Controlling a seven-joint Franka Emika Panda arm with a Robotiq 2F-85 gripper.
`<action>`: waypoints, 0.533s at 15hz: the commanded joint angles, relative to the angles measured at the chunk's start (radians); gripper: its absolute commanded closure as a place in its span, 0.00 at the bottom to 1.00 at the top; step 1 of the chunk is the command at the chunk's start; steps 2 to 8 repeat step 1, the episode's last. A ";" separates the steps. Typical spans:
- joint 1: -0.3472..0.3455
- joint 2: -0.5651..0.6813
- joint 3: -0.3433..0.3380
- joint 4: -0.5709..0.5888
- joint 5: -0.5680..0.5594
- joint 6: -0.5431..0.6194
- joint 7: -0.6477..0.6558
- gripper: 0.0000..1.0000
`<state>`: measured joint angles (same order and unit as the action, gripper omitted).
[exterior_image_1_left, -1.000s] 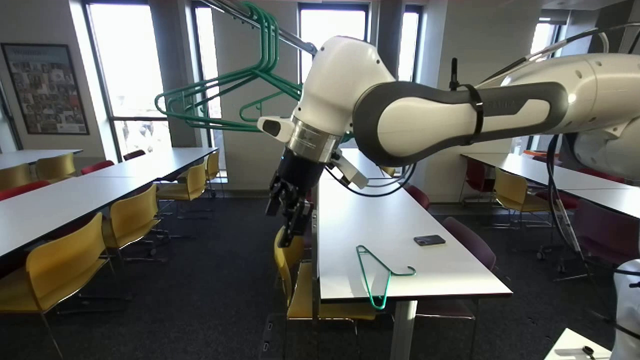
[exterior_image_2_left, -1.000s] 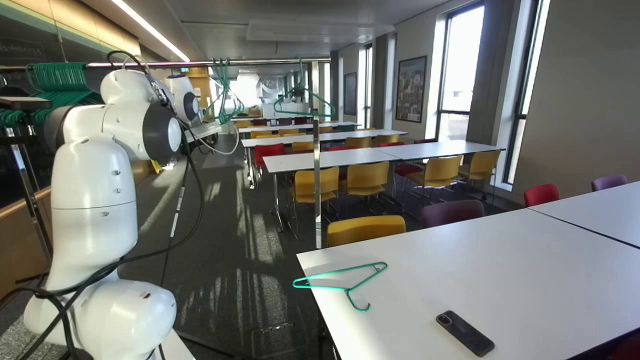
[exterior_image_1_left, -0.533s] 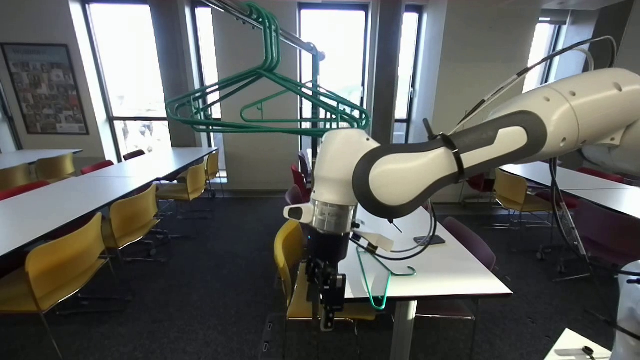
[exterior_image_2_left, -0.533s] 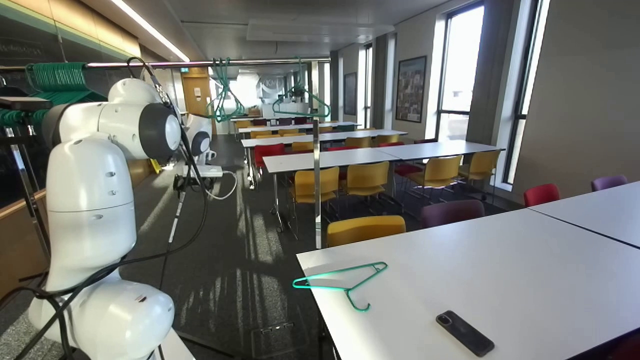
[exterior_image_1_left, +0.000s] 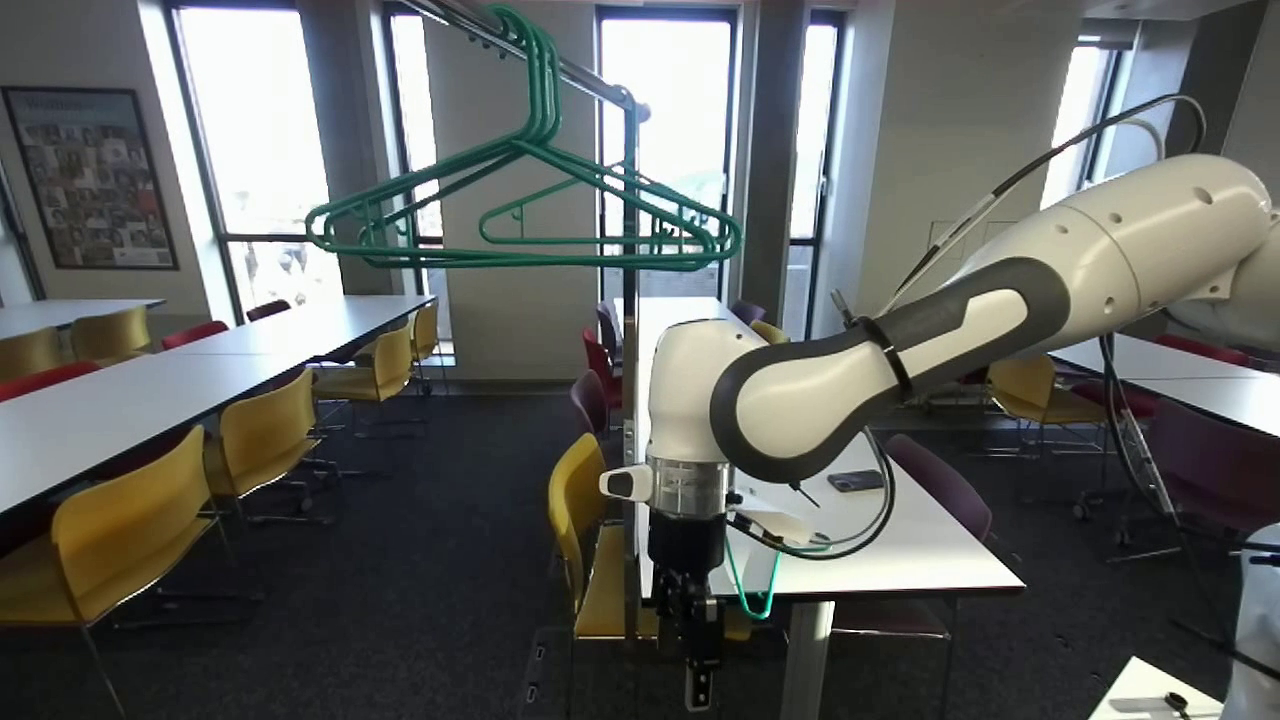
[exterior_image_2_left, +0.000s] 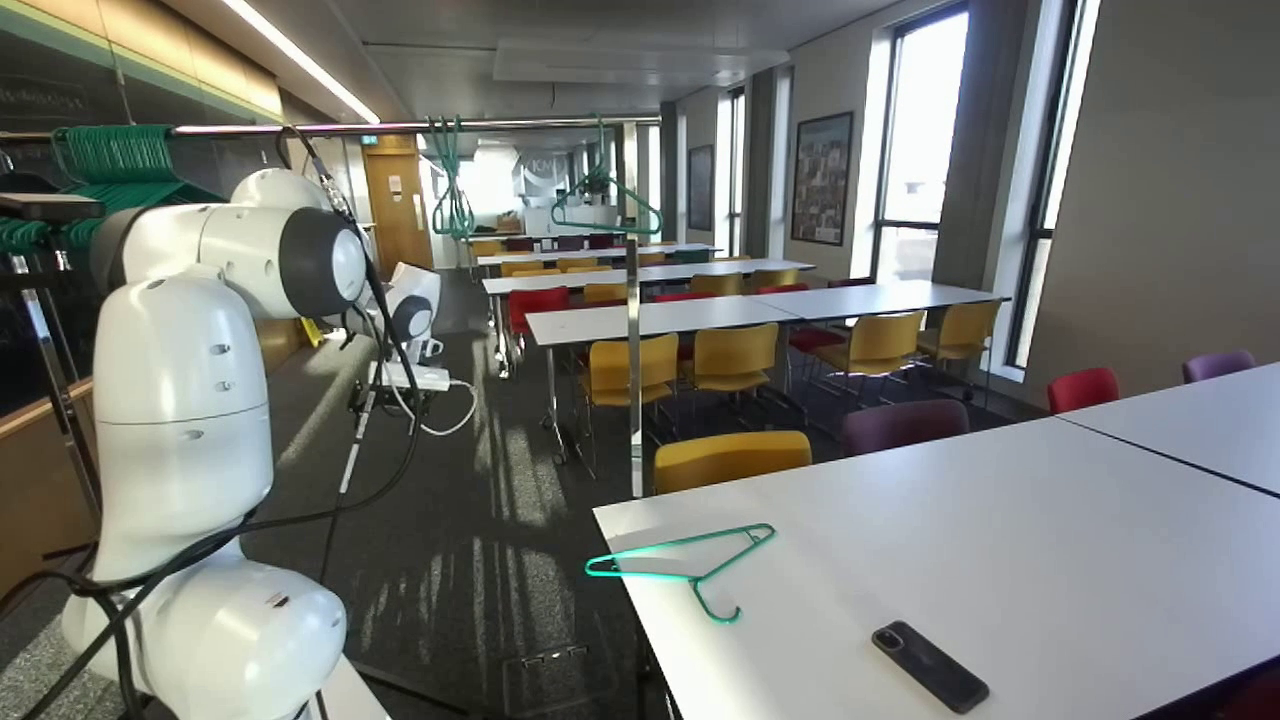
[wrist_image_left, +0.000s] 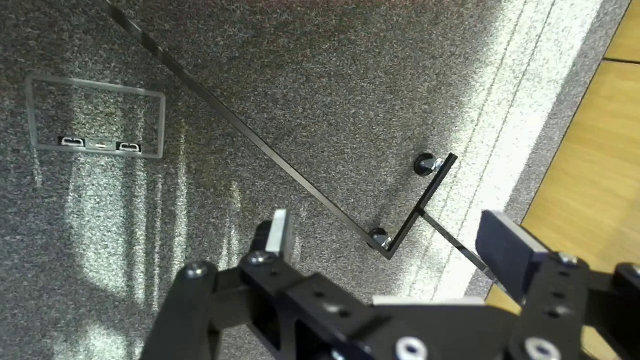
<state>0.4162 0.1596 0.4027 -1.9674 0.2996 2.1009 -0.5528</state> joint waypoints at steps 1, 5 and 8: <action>-0.016 0.003 0.013 -0.003 -0.006 0.005 0.020 0.00; -0.016 0.003 0.013 -0.003 -0.006 0.005 0.020 0.00; -0.016 0.003 0.013 -0.003 -0.006 0.005 0.020 0.00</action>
